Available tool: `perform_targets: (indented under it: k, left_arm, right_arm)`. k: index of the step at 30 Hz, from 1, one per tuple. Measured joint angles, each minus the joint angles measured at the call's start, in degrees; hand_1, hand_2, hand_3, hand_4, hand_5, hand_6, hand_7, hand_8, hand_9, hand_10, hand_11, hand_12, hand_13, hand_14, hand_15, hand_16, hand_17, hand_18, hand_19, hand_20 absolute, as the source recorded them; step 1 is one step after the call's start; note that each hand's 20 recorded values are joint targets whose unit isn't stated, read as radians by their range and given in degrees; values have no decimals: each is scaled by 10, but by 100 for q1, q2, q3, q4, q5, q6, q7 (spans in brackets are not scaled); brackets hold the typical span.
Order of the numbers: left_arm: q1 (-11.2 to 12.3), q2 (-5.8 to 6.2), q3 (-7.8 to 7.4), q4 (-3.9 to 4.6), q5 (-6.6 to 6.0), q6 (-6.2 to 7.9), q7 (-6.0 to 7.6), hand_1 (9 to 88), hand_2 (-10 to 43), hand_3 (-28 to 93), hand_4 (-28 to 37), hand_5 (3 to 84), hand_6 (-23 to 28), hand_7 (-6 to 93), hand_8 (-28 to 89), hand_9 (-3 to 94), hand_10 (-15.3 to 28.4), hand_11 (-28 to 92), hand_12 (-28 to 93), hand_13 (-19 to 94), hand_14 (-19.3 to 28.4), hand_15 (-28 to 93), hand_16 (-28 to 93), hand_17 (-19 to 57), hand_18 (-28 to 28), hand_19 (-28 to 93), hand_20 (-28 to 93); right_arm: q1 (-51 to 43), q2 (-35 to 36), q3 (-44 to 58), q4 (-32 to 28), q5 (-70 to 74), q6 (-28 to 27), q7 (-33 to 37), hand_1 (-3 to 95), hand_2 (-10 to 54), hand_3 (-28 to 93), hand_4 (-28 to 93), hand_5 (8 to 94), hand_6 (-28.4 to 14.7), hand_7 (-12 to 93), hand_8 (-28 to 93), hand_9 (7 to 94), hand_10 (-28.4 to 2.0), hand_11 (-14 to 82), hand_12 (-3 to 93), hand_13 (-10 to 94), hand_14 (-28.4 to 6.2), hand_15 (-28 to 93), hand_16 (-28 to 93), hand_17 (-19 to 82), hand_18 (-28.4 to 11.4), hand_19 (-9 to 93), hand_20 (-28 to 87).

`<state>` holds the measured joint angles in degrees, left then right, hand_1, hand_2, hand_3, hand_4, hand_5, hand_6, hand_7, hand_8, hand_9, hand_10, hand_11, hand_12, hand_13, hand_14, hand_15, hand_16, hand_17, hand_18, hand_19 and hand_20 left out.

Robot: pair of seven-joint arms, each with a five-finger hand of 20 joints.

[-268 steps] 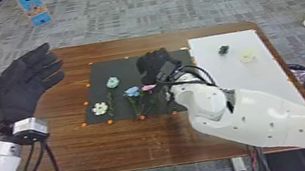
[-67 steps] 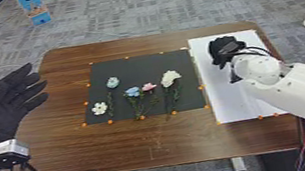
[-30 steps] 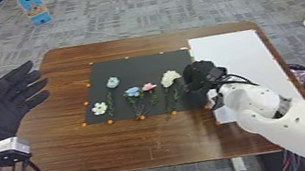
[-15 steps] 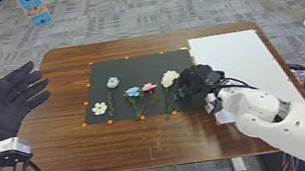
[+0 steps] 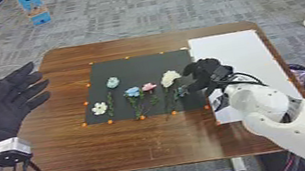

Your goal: Arrange flowers

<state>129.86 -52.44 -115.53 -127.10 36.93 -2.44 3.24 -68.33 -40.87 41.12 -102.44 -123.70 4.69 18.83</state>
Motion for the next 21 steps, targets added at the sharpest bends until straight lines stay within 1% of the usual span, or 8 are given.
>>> perform_targets:
  k: [1,5,8,10,13,16,18,21]
  left_arm:
    - [0,0,3,0,0,0,0,216,-37,701,-283,309,31,181,-86,290,128,221,185,237,152,282,13,-98,237,449,87]
    - [9,-1,45,-3,28,6,1,217,-37,703,-283,309,30,182,-87,289,128,221,185,236,151,280,14,-98,236,448,87]
    - [32,-36,98,-17,88,33,3,219,-38,705,-283,309,31,183,-87,281,127,218,184,227,148,273,13,-97,236,447,87]
    - [60,-89,132,-28,150,58,3,220,-39,704,-283,308,30,183,-87,274,125,217,185,218,143,266,14,-99,235,446,87]
    - [120,-216,185,-59,297,109,6,214,-59,702,-283,299,29,182,-87,243,117,206,190,164,124,212,24,-115,221,421,83]
    - [166,-388,287,-70,573,194,77,216,-71,707,-283,294,26,183,-88,221,107,174,192,148,111,157,52,-119,218,399,85]
    - [180,-511,455,-70,774,423,284,219,-72,706,-283,286,25,184,-89,202,98,146,190,139,110,135,63,-123,218,392,86]
    - [189,-672,761,-66,809,973,683,225,-70,702,-283,271,25,176,-89,187,95,108,180,137,112,114,66,-127,219,387,85]
  right_arm:
    - [-108,25,166,-89,10,36,71,287,-92,835,-268,471,-14,202,-114,573,-119,172,182,583,-86,756,303,345,-204,915,566]
    - [-823,-3,1263,-425,699,799,36,261,-45,878,-218,451,-23,202,-115,479,-124,189,212,415,-128,665,208,206,-220,689,469]
    - [-1501,-233,2278,-510,1995,1734,-739,234,-40,885,-204,442,-41,146,-98,448,-136,163,211,346,-137,539,159,160,-227,580,379]
    - [-1933,-469,2887,-573,2722,1939,-1427,214,-28,884,-206,425,-37,123,-86,424,-133,123,213,298,-130,380,183,94,-233,476,277]
    - [-2610,-896,3730,-849,3329,1576,-2097,193,-14,878,-213,408,-23,105,-85,401,-129,82,209,256,-118,251,210,26,-231,390,201]
    - [-3252,-1362,4513,-1087,3838,501,-2529,182,19,879,-215,457,8,102,-96,394,-109,51,191,243,-96,151,221,-2,-207,341,155]
    - [-3615,-1631,4888,-1093,4408,-147,-2877,180,31,879,-210,469,13,101,-98,385,-99,41,182,239,-86,76,256,-15,-198,321,138]
    - [-4111,-1924,5166,-1068,5488,-488,-3213,170,20,886,-200,423,13,85,-95,368,-89,36,175,232,-83,40,275,-32,-205,316,131]
